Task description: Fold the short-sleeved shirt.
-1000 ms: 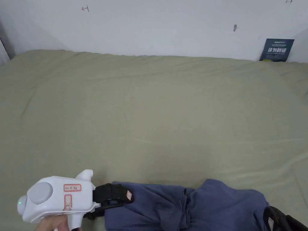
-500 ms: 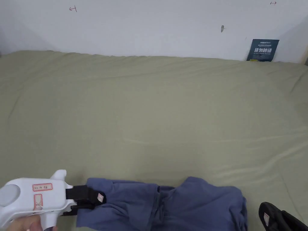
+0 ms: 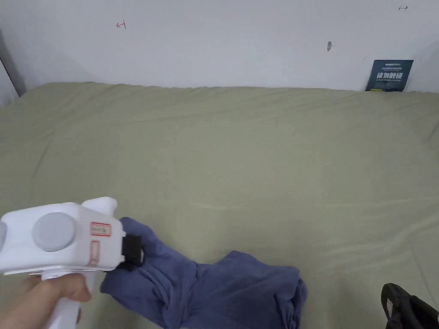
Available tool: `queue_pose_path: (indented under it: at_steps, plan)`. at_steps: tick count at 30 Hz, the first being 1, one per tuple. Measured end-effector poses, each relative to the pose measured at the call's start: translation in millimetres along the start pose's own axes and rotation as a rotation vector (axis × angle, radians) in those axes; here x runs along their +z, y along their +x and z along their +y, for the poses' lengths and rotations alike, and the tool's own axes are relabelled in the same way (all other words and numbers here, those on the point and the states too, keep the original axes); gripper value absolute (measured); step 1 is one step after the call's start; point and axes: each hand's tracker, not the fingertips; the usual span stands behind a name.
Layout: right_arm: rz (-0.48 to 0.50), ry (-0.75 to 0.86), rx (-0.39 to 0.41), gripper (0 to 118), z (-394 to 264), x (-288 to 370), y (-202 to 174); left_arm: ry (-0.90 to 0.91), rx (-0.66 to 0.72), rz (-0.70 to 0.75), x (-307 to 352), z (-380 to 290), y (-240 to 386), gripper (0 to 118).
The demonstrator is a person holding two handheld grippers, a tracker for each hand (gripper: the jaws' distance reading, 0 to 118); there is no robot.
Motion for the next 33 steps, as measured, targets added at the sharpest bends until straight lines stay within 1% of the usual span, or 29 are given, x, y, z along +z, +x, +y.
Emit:
queue_pose_path:
  at_steps: [2, 3, 5, 8, 11, 12, 13, 14, 15, 16, 17, 18, 19, 20, 21, 23, 24, 25, 26, 27, 28, 29, 30, 31, 32, 33]
  plan:
    - [-0.069, 0.002, 0.016, 0, -0.5, 1.2, 1.1, -0.019, -0.014, -0.017, -0.6, 2.1, 35.2, 8]
    - [-0.089, 0.008, 0.022, 0, -0.9, 1.7, 1.6, -0.019, -0.063, -0.028, -2.7, 1.5, 50.4, 8]
    - [-0.114, 0.040, 0.018, 0, -1.4, 4.4, 5.2, -0.026, -0.149, 0.014, -16.5, -0.4, 80.4, 8]
    - [-0.138, 0.088, 0.012, 0, 1.3, 11.3, 12.2, -0.101, -0.217, -0.003, -42.3, -9.2, 122.2, 8]
    - [-0.140, 0.105, 0.003, 0, 3.9, 13.1, 20.0, -0.141, -0.302, 0.030, -74.0, -21.5, 157.5, 8]
    - [-0.142, 0.108, -0.004, 0, 4.7, 13.1, 21.9, -0.148, -0.296, 0.034, -84.6, -27.5, 170.3, 8]
    - [-0.143, 0.110, -0.010, 0, 6.0, 12.1, 23.7, -0.165, -0.320, 0.033, -96.3, -31.2, 180.5, 9]
    - [-0.140, 0.108, -0.016, 0, 6.4, 11.6, 25.5, -0.169, -0.329, 0.029, -108.5, -34.3, 189.7, 27]
    - [-0.140, 0.106, -0.021, 0, 6.4, 11.3, 26.2, -0.173, -0.342, 0.034, -116.9, -36.5, 195.6, 68]
    - [-0.141, 0.102, -0.026, 0, 6.3, 11.2, 26.6, -0.177, -0.343, 0.019, -123.4, -39.0, 201.7, 68]
    - [-0.139, 0.102, -0.029, 0, 5.3, 10.6, 27.5, -0.193, -0.315, -0.053, -129.4, -39.6, 204.2, 85]
    - [-0.136, 0.099, -0.032, 0, 5.1, 10.9, 28.1, -0.226, -0.307, -0.078, -132.6, -40.8, 206.7, 112]
    - [-0.137, 0.096, -0.035, 0, 4.8, 11.2, 28.3, -0.167, -0.357, -0.120, -126.9, -45.4, 208.1, 117]
    - [-0.137, 0.095, -0.037, 0, 4.2, 11.8, 28.7, -0.184, -0.338, -0.118, -122.3, -55.0, 204.5, 111]
    - [-0.137, 0.093, -0.039, 0, 4.0, 12.0, 28.7, -0.183, -0.342, -0.110, -117.8, -59.2, 200.6, 111]
    - [-0.135, 0.088, -0.042, 0, 3.1, 12.0, 29.0, -0.159, -0.317, -0.140, -103.0, -65.7, 184.0, 110]
    - [-0.133, 0.086, -0.043, 0, 2.7, 11.8, 28.9, -0.147, -0.295, -0.152, -87.8, -31.3, 181.1, 109]
    - [-0.132, 0.083, -0.044, 0, 1.6, 11.3, 29.3, -0.143, -0.272, -0.161, -78.2, -27.1, 169.5, 108]
    - [-0.126, 0.078, -0.047, 0, 1.0, 11.0, 29.0, -0.121, -0.225, -0.181, -68.1, -24.8, 155.2, 105]
    - [-0.119, 0.074, -0.048, 0, 0.5, 10.9, 28.7, -0.099, -0.187, -0.210, -61.7, -23.1, 143.6, 94]
    - [-0.115, 0.070, -0.048, 0, -0.2, 10.8, 28.1, -0.087, -0.148, -0.256, -55.5, -16.4, 125.8, 69]
    - [-0.111, 0.063, -0.050, 0, -0.6, 10.3, 26.8, -0.060, -0.091, -0.320, -53.1, -15.2, 109.5, 15]
    - [-0.106, 0.058, -0.051, 0, -1.3, 9.7, 26.2, -0.064, -0.058, -0.374, -55.8, -14.5, 97.7, 0]
    - [-0.102, 0.052, -0.050, 0, -2.3, 8.6, 25.4, -0.071, -0.011, -0.458, -59.0, -16.5, 84.6, 0]
    - [-0.101, 0.046, -0.050, 0, -2.9, 7.2, 24.2, -0.111, 0.011, -0.511, -67.9, -17.3, 73.6, 0]
    - [-0.099, 0.043, -0.052, 0, -3.4, 6.6, 23.6, -0.135, 0.046, -0.535, -75.3, -19.0, 68.6, 0]
